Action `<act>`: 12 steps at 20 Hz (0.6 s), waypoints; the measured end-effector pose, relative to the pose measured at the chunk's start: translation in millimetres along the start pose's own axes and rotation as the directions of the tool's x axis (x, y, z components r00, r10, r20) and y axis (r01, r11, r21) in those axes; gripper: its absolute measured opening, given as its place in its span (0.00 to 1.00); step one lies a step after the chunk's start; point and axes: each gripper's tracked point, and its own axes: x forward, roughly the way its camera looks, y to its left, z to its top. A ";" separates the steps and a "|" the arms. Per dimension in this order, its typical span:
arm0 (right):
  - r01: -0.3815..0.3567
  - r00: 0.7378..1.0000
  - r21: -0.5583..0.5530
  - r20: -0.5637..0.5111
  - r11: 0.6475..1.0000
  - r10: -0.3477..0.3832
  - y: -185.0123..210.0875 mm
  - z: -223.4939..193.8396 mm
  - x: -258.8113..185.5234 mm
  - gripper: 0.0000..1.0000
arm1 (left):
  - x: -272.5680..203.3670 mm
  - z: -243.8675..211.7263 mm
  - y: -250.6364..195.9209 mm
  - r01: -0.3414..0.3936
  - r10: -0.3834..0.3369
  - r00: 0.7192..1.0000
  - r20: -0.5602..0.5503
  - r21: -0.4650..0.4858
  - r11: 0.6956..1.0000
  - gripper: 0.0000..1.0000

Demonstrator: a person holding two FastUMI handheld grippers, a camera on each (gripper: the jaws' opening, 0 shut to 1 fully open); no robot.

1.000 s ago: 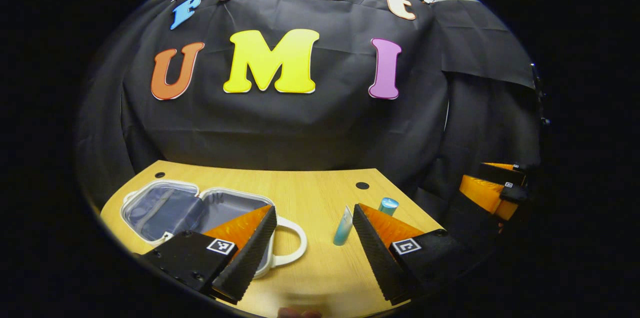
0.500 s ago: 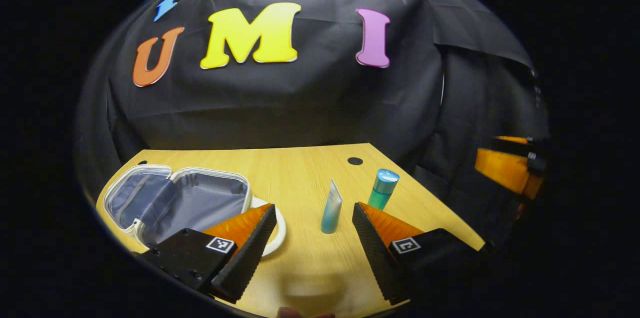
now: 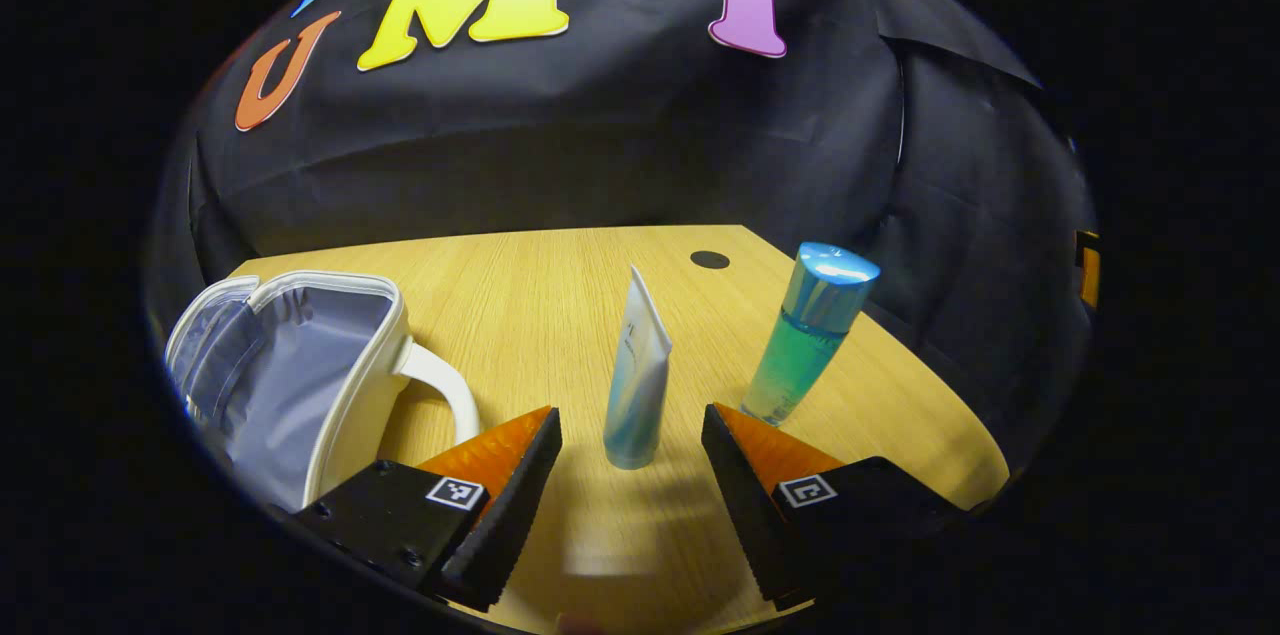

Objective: First open the suitcase, pack the skin care products into it, and then close the suitcase.

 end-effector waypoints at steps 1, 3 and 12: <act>0.002 1.000 0.006 -0.003 1.000 -0.002 -2.9 -0.1 2.6 0.81 | 6.6 -3.5 0.9 -0.002 0.002 1.000 -0.010 -0.002 1.000 0.89; 0.003 1.000 0.019 -0.008 1.000 -0.003 -5.6 -2.7 8.2 0.81 | 13.8 -8.8 3.1 -0.009 0.009 0.999 -0.035 -0.011 1.000 0.82; -0.047 0.999 0.039 -0.010 0.998 0.047 -0.2 -3.0 25.9 0.81 | 24.2 -14.6 2.8 -0.013 0.015 0.998 -0.055 0.036 0.999 0.43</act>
